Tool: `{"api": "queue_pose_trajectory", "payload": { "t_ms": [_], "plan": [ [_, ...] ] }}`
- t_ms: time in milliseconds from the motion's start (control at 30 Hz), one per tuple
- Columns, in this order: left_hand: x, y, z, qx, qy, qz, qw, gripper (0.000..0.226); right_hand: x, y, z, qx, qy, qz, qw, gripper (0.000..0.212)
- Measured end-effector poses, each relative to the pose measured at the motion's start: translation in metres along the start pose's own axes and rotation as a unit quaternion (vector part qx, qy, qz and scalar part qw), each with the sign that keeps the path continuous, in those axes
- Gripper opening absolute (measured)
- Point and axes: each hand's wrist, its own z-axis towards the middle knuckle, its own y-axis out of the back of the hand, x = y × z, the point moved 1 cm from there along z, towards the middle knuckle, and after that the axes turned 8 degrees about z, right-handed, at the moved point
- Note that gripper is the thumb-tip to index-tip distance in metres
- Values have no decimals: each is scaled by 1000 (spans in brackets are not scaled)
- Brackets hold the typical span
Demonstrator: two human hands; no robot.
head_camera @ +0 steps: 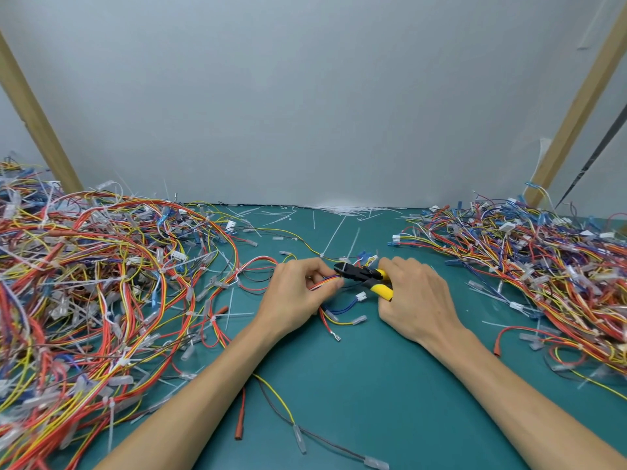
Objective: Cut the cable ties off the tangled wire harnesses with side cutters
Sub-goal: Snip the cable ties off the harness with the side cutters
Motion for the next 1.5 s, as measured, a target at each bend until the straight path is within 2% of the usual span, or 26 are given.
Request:
{"api": "queue_pose_trajectory", "payload": {
  "t_ms": [133, 267, 500, 600, 733, 833, 967, 1033, 1133, 1233, 1300, 1333, 1400, 1433, 1500],
  "plan": [
    [1, 0, 0, 3, 0, 0, 1000, 15, -1, -1, 1, 5, -13, 2, 1000, 19],
    [2, -1, 1, 5, 3, -3, 1000, 15, -1, -1, 1, 19, -6, -5, 1000, 13],
    [6, -3, 3, 5, 10, -7, 1000, 12, 2, 1, 1, 28, -11, -4, 1000, 19],
    [7, -2, 3, 5, 12, -8, 1000, 11, 1, 0, 2, 31, -34, -8, 999, 11],
    [6, -2, 4, 5, 16, -18, 1000, 12, 0, -1, 1, 18, -14, -13, 1000, 19],
    [6, -2, 3, 14, 25, -24, 999, 11, 1, 1, 1, 27, -26, -23, 999, 18],
    [3, 3, 2, 71, 49, -37, 996, 11, 2, 1, 0, -20, -18, -12, 1000, 15],
    [-1, 8, 5, 129, 77, -76, 986, 27, 1, 2, -1, -52, -11, -8, 999, 13],
    [-12, 9, 6, 241, 132, -203, 940, 37, -1, 2, -1, -68, -7, -1, 998, 14],
    [-15, 9, 1, 283, 145, -278, 906, 32, -2, 2, -1, -61, -4, 8, 998, 17],
    [-14, 8, 0, 258, 147, -297, 908, 29, -3, 2, -1, -52, -6, 26, 998, 23],
    [-13, 5, 0, 219, 132, -268, 929, 27, -3, 2, 0, -46, -9, 38, 998, 24],
    [-10, -1, 3, 92, 59, -108, 988, 22, -4, 1, 1, -40, -19, 60, 997, 21],
    [-9, -4, 3, 30, 14, -29, 999, 20, -5, 0, 2, -38, -20, 66, 997, 20],
    [-9, -3, 2, -34, -38, 20, 998, 16, -5, -1, 1, -26, -14, 73, 997, 22]
  ]
}}
